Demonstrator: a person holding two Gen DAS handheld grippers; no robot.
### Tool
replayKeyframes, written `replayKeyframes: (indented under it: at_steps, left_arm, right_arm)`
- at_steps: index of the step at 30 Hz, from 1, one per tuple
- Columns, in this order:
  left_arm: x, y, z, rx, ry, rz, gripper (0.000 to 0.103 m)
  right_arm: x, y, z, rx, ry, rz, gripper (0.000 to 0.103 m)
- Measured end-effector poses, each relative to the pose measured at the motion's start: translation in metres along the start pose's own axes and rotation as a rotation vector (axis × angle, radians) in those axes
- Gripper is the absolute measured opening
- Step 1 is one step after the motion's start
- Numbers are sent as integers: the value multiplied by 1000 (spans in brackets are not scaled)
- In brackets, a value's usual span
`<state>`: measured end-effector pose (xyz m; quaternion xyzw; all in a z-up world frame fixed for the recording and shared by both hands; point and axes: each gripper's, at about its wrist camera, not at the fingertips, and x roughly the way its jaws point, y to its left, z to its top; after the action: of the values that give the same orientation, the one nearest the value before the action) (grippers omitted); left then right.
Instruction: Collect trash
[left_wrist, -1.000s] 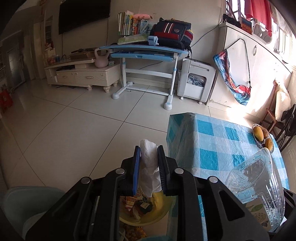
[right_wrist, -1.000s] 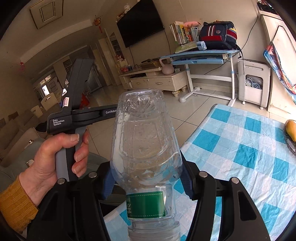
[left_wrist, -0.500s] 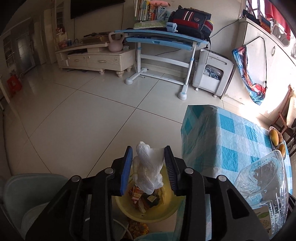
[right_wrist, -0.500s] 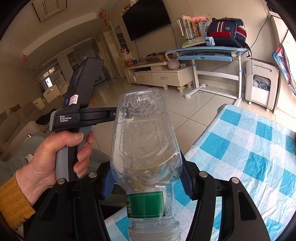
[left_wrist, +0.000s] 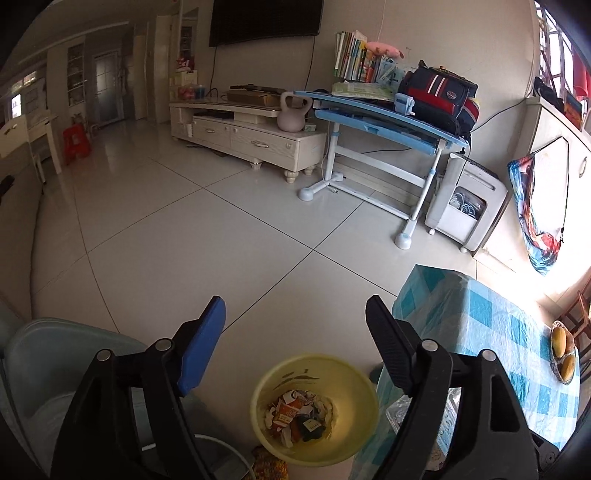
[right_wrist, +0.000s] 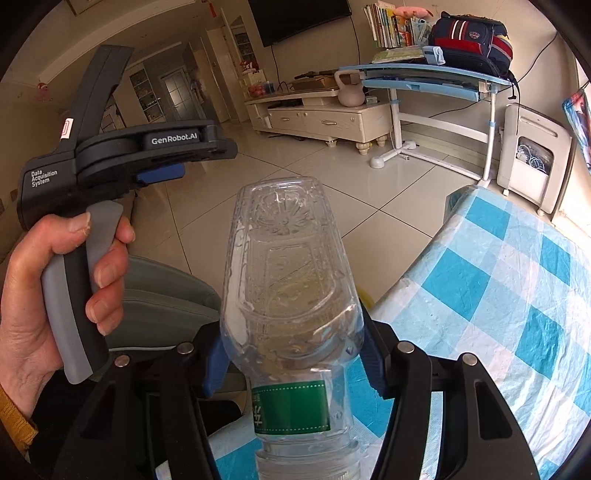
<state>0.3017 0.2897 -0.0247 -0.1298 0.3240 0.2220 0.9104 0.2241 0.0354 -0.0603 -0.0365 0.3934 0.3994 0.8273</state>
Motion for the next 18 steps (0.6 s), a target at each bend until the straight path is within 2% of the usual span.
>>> replayKeyframes:
  at_steps: [5, 11, 18]
  left_arm:
    - [-13, 8, 6, -30, -70, 35, 79]
    - [-24, -5, 8, 32, -126, 58, 80]
    - [-37, -21, 8, 93, -176, 73, 83]
  right_arm:
    - [27, 4, 14, -29, 25, -2, 58]
    - [51, 2, 28, -24, 5, -29, 63]
    - [27, 15, 20, -43, -32, -18, 65]
